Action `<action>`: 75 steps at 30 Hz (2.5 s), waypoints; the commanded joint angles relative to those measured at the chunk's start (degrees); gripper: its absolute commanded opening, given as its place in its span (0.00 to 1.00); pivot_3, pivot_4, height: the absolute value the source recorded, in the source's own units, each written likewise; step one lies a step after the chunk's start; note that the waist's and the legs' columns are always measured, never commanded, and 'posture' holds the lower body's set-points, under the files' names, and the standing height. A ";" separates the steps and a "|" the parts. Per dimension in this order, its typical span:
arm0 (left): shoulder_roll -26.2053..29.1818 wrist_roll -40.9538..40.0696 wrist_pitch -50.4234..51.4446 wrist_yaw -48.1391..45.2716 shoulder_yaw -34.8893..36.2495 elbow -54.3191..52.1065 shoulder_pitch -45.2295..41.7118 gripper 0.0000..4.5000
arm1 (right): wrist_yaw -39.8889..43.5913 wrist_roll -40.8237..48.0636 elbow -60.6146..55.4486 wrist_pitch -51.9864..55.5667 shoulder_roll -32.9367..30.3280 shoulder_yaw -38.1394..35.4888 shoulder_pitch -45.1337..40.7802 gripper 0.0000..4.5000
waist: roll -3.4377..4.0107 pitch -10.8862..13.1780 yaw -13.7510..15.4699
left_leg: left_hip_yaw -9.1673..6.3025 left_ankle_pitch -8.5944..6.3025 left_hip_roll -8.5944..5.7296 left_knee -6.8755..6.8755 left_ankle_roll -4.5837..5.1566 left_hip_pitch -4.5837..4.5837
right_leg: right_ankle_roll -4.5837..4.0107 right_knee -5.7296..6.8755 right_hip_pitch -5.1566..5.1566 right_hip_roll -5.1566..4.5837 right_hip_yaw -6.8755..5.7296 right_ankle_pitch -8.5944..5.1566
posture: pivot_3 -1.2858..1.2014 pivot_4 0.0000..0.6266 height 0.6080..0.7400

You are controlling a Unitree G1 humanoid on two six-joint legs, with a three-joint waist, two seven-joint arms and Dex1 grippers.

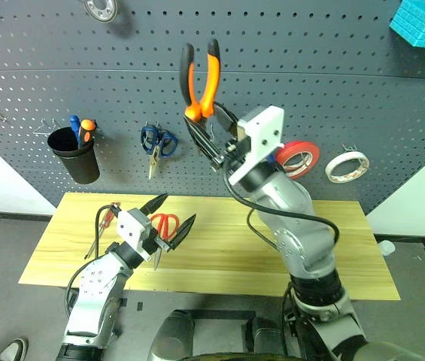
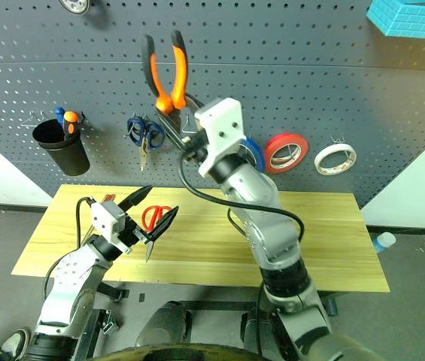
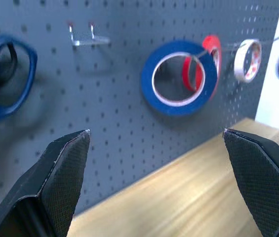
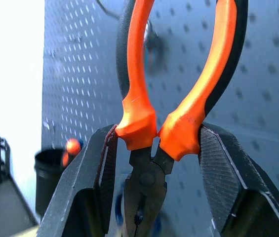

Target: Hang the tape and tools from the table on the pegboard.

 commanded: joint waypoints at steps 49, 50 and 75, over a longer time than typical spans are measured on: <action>-0.95 2.48 -4.94 4.14 -0.53 -7.41 4.16 1.00 | -12.86 -13.93 44.25 -21.90 5.57 -6.33 -20.89 0.45 | 0.40 0.17 0.02 | -0.02 0.00 0.00 -0.16 0.00 -0.03 | -0.05 -0.01 -0.10 0.01 0.00 -0.05 | 0.68 0.14 1.00; -0.90 2.46 -4.86 4.14 -0.48 -7.62 4.30 1.00 | -13.01 -13.98 44.35 -21.94 5.61 -6.37 -20.90 0.45 | 0.40 0.18 0.02 | -0.02 0.00 0.00 -0.16 0.00 -0.04 | -0.06 -0.01 -0.10 0.00 0.00 -0.05 | 0.68 0.14 1.00; 0.39 2.08 -0.40 6.31 0.29 -17.56 11.07 1.00 | -12.40 -14.17 43.56 -20.12 7.91 -4.79 -17.20 0.45 | 0.71 2.90 -1.27 | -0.08 -0.01 0.01 -0.17 0.01 -0.12 | -0.13 -0.03 -0.19 0.00 0.00 -0.15 | 0.69 0.27 1.00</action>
